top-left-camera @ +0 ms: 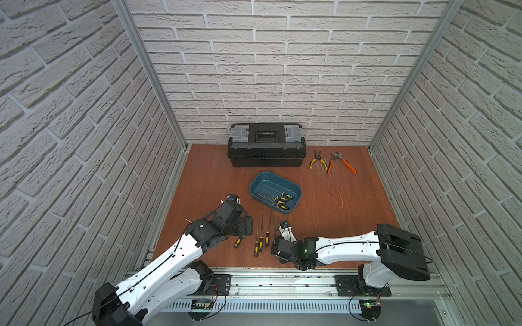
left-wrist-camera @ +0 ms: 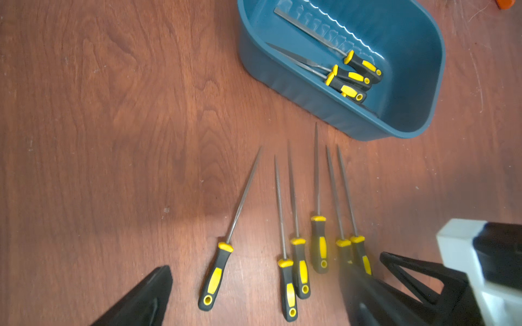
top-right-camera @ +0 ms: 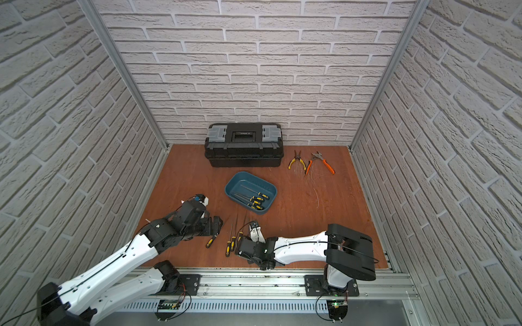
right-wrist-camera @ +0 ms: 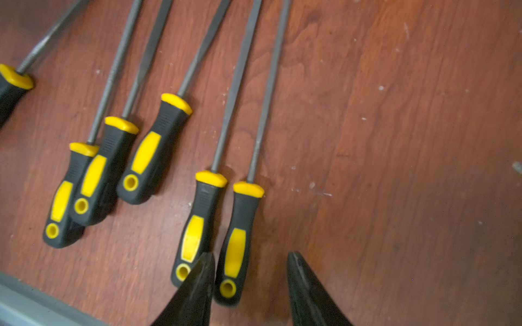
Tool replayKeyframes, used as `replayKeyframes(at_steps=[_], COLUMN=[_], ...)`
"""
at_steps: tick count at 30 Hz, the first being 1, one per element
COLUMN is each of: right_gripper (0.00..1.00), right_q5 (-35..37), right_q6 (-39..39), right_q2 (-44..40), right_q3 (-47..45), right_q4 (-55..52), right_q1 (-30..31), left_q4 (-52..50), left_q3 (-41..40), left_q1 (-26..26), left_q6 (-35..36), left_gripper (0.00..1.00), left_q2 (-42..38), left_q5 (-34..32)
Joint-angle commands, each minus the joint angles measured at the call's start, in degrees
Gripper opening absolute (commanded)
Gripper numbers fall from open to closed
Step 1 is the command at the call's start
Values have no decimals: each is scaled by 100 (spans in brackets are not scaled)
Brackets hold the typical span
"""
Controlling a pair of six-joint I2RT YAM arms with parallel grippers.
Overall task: Put the file tool into the storage box
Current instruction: Pick up the file tool from the center of the board.
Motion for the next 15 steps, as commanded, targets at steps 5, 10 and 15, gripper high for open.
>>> replayKeyframes(at_steps=[5,10,15], right_gripper=[45,45,46], right_q5=[314,462,405], right_q6=[141,-131,-494], right_q2=[-552,-885,-1051], right_q3=[-404,-421,-415], right_q4=[-150,-147,-49], right_q1=[87,213,291], left_q4=[539,573,364], left_q3=[301,415,425], left_q1=[-23,-34,-23], left_q6=[165,152,161], left_gripper=[98,98,98], left_q2=[358,432,193], left_q5=[-10,-126,-351])
